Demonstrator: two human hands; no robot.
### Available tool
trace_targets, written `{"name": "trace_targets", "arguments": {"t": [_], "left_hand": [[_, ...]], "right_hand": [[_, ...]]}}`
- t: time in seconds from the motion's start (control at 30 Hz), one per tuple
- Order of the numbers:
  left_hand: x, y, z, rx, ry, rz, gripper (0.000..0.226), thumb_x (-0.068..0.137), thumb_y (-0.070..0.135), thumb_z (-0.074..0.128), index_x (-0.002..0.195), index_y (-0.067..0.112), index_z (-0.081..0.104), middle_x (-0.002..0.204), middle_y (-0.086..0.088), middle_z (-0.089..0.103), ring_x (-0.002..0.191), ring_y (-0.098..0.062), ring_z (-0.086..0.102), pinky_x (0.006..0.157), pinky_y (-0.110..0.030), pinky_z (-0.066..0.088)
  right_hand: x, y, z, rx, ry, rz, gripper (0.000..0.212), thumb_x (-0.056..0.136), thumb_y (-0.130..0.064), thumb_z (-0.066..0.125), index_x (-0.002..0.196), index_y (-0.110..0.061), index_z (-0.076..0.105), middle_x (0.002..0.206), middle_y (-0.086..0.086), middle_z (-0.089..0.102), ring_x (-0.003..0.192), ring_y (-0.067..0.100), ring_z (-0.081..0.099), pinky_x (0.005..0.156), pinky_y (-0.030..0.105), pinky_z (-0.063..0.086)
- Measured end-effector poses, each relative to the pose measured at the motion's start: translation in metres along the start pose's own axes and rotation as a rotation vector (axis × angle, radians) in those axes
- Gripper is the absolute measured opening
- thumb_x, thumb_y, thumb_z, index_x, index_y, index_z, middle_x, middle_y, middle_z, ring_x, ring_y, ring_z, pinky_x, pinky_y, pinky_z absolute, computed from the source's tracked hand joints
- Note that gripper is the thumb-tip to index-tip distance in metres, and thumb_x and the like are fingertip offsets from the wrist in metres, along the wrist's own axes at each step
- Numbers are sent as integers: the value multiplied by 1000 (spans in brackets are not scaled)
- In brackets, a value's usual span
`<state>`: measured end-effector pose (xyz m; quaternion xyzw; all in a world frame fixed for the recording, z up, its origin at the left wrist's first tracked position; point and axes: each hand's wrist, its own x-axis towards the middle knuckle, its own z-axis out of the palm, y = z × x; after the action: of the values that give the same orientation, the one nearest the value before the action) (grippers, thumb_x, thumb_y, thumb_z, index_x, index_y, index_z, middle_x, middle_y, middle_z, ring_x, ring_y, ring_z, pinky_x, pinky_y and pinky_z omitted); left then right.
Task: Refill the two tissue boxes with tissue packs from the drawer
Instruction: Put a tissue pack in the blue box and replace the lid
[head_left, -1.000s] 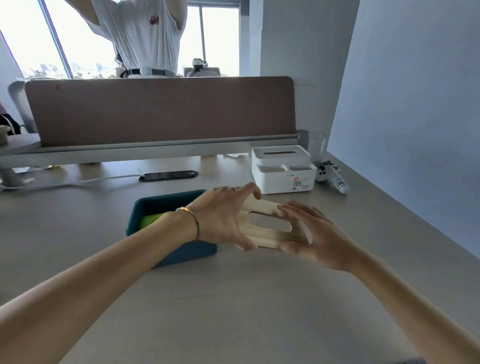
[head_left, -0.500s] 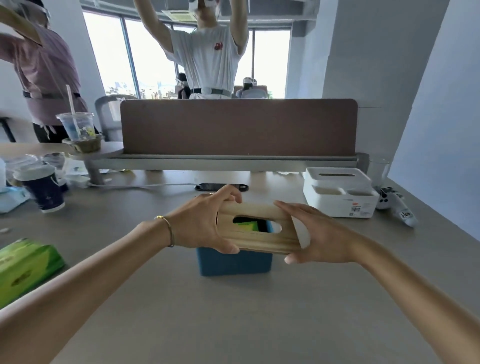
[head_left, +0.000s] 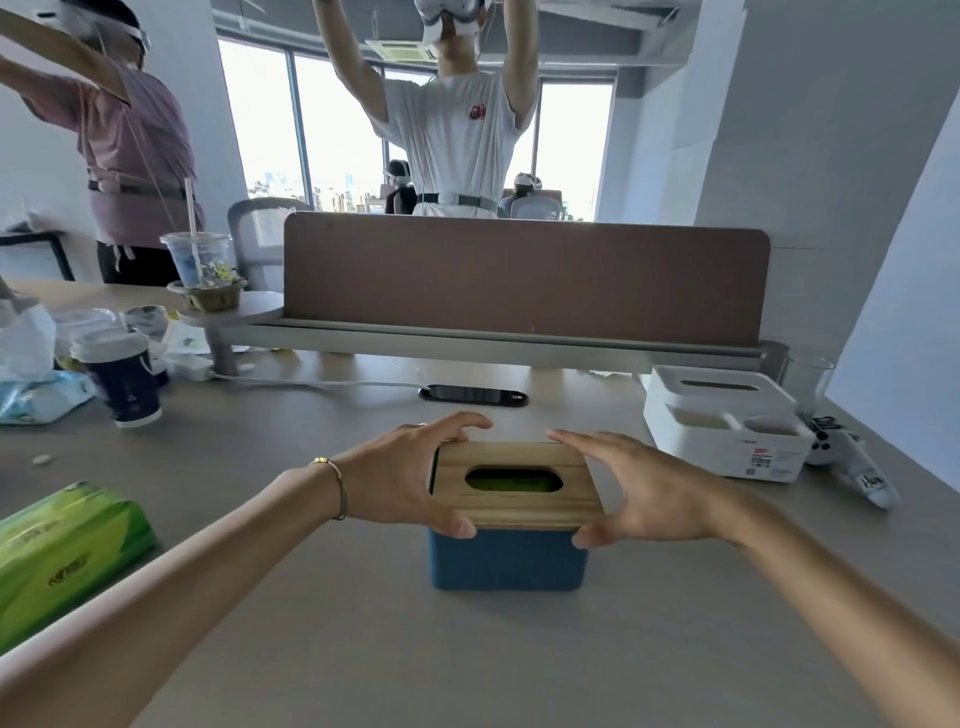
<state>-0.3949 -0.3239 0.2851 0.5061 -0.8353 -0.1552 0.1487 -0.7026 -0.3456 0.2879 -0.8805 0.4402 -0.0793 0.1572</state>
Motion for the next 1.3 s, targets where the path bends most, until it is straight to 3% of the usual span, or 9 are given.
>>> {"name": "trace_targets", "arguments": {"t": [0.37,0.6,0.83,1.03,1.17,1.3], "left_hand": [[3,-13,-1,8,-1,-4,111,61,63,85,148,58,16,146,15,46,128,-6,46,103,-22,36],[6,-20,1,-49,5,1,112,56,69,84,147,60,19,142,14,50,128,-9,51,112,-37,42],[9,-27,5,-149,31,19,99,55,65,88,141,51,43,135,25,52,124,0,52,104,-30,49],[8,-34,14,-300,74,10,89,56,59,91,135,48,52,136,22,53,128,-4,51,106,-33,50],[-2,-35,33,-541,99,-7,89,64,38,92,142,40,49,144,16,48,134,-8,48,111,-39,45],[-11,-35,48,-578,121,-37,85,81,56,73,154,37,34,160,29,24,146,9,24,118,-29,35]], "right_hand": [[10,-1,-1,12,-2,-14,114,62,-68,81,155,-48,16,157,-25,25,144,-4,23,118,22,25],[14,2,1,70,-18,-19,112,63,-64,83,154,-47,20,155,-25,27,141,-5,27,116,21,27],[19,9,5,150,-14,-26,105,67,-56,85,153,-46,25,154,-24,27,140,-4,29,117,22,26],[20,18,16,260,-19,-16,87,77,-53,79,151,-45,33,161,-21,17,145,-7,22,112,17,29],[13,19,37,441,2,-15,75,87,-53,68,151,-49,29,164,-26,2,145,-17,2,121,22,12],[10,15,44,536,16,21,72,93,-52,60,155,-43,24,163,-29,-1,145,-17,0,125,29,7]]}}
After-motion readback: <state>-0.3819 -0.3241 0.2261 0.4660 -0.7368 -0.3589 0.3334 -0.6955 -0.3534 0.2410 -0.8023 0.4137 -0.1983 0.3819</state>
